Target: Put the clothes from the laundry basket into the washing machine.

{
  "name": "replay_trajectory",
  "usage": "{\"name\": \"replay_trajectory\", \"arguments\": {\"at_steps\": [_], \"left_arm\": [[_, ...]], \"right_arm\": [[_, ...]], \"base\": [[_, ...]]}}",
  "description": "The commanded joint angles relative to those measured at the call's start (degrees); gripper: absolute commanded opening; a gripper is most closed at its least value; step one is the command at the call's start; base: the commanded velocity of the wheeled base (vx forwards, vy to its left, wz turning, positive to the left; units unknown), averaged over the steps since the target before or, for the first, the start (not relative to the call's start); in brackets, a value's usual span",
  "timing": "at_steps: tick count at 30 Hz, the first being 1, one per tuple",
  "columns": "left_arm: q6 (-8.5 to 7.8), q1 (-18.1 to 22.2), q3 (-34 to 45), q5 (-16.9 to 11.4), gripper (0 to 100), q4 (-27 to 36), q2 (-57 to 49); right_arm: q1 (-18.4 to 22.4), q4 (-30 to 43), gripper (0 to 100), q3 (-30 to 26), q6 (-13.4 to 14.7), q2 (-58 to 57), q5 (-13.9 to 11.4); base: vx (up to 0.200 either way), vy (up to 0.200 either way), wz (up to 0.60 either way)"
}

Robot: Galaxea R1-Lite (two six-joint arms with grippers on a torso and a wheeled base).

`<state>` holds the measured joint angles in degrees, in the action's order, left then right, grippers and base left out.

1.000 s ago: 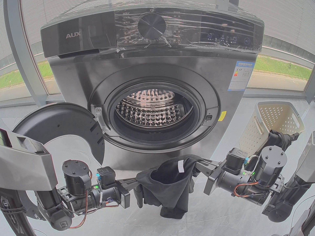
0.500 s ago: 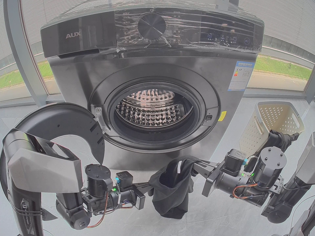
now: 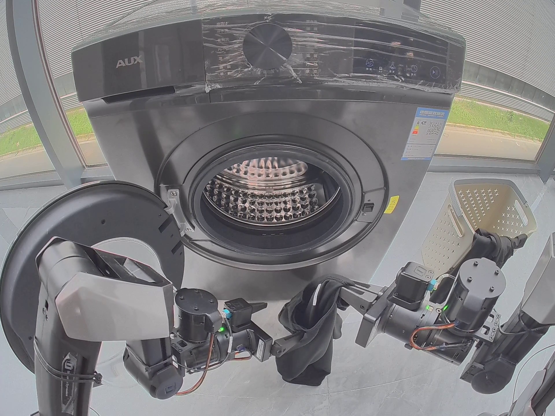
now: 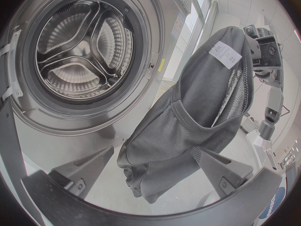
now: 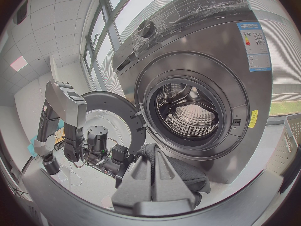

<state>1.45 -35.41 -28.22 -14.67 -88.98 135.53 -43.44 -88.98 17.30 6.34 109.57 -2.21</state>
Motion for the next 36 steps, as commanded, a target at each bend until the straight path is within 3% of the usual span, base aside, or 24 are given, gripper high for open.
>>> {"name": "replay_trajectory", "arguments": {"at_steps": [1,17,18,29,36], "left_arm": [[-0.04,-0.01,-1.75,-0.01,100,-0.14,1.57],[-0.04,-1.50,-5.35,-1.07,100,-0.14,2.98],[-0.04,-1.50,-5.27,-1.16,0,-0.14,2.98],[-0.13,-1.24,-5.27,-0.63,0,-0.32,2.19],[0.04,0.43,-0.43,-0.45,0,-0.32,-6.60]], "right_arm": [[-0.07,-0.41,0,-0.07,-0.01,-0.06,0.01],[-1.13,-0.41,0,-0.07,-0.01,-0.06,0.10],[-1.13,-0.41,0,-0.16,-0.01,-0.06,0.10],[-0.42,-0.41,0,-0.25,0.08,0.03,0.01],[0.46,-0.41,0,-0.34,0.08,0.21,-0.08]], "base": [[0.000,0.000,0.00],[0.000,0.000,0.00],[0.000,0.000,0.00],[0.000,0.000,0.00],[0.000,0.000,0.00]]}}
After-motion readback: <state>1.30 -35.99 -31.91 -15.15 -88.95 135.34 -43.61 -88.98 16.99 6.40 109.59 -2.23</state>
